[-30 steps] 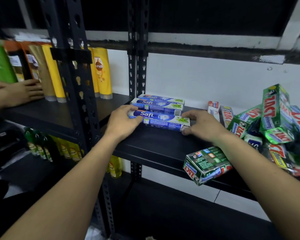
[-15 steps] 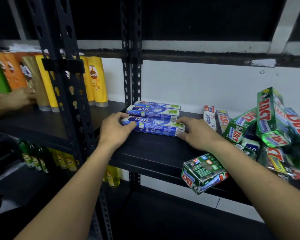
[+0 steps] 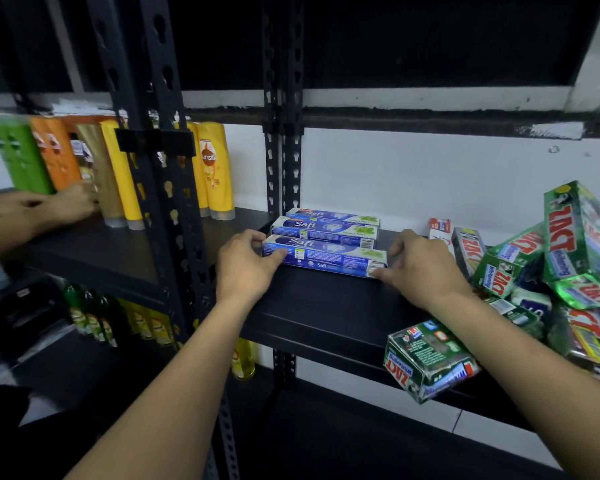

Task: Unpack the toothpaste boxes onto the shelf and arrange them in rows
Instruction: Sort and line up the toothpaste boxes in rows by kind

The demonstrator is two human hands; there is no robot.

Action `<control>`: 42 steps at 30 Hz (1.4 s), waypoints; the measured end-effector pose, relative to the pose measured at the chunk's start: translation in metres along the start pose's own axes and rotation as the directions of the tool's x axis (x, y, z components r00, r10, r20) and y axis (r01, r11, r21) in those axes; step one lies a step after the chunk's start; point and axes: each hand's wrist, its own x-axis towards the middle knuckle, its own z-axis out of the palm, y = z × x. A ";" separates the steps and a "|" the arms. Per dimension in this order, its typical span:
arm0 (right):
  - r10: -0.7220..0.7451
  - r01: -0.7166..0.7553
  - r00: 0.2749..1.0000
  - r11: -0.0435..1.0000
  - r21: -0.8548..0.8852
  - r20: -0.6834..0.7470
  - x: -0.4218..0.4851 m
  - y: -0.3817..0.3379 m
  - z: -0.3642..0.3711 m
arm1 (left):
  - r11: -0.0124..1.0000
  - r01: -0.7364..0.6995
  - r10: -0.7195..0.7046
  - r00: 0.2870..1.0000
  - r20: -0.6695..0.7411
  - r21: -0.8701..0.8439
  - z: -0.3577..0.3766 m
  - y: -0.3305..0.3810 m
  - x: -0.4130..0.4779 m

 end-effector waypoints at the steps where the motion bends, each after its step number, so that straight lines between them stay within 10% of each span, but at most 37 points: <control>1: 0.019 -0.020 1.000 0.999 0.041 0.011 0.000 0.001 0.000 | 1.000 0.024 -0.024 1.000 -0.008 -0.004 0.000 0.001 0.000; 42: -0.063 0.025 0.964 0.988 0.150 0.259 0.007 0.011 0.001 | 0.997 0.082 -0.080 0.991 0.108 -0.011 -0.002 0.007 0.002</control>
